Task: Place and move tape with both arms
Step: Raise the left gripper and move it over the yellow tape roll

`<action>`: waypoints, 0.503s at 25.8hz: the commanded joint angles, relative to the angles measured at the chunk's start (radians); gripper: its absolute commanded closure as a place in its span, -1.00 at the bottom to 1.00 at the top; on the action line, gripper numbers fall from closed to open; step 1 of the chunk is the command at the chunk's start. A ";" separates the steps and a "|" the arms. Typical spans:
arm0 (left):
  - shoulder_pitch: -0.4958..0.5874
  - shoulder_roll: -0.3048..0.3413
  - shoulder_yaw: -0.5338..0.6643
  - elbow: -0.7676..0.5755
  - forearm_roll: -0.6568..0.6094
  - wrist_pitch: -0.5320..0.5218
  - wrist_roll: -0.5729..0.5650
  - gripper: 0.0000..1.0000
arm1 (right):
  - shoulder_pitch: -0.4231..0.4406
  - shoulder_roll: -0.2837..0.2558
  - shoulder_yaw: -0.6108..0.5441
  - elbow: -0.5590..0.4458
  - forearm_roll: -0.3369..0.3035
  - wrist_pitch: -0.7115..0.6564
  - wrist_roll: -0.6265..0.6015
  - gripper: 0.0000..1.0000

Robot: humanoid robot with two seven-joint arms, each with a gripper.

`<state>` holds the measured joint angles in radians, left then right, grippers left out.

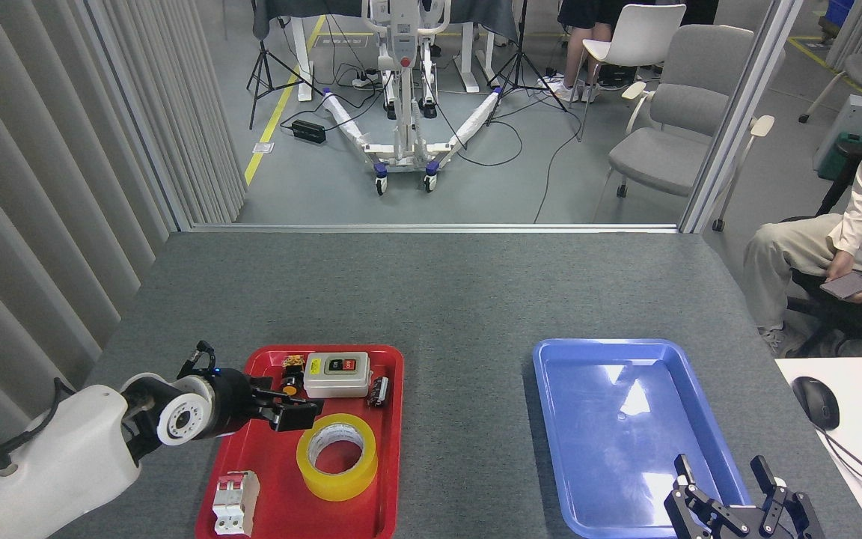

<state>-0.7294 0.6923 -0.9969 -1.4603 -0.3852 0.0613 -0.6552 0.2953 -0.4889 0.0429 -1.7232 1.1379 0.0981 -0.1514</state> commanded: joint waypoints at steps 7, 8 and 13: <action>0.062 -0.111 0.095 0.026 -0.020 0.095 -0.175 -0.69 | -0.002 0.000 0.000 0.004 -0.001 -0.001 -0.004 -1.00; 0.076 -0.117 0.115 0.026 -0.020 0.104 -0.176 -0.69 | -0.002 0.000 0.000 0.005 -0.001 -0.001 -0.004 -1.00; 0.093 -0.165 0.153 0.044 -0.109 0.114 -0.238 -0.70 | -0.002 0.000 -0.002 0.007 -0.003 0.002 -0.005 -1.00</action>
<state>-0.6491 0.5575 -0.8714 -1.4243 -0.4295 0.1700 -0.8564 0.2930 -0.4893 0.0418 -1.7173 1.1361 0.0973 -0.1541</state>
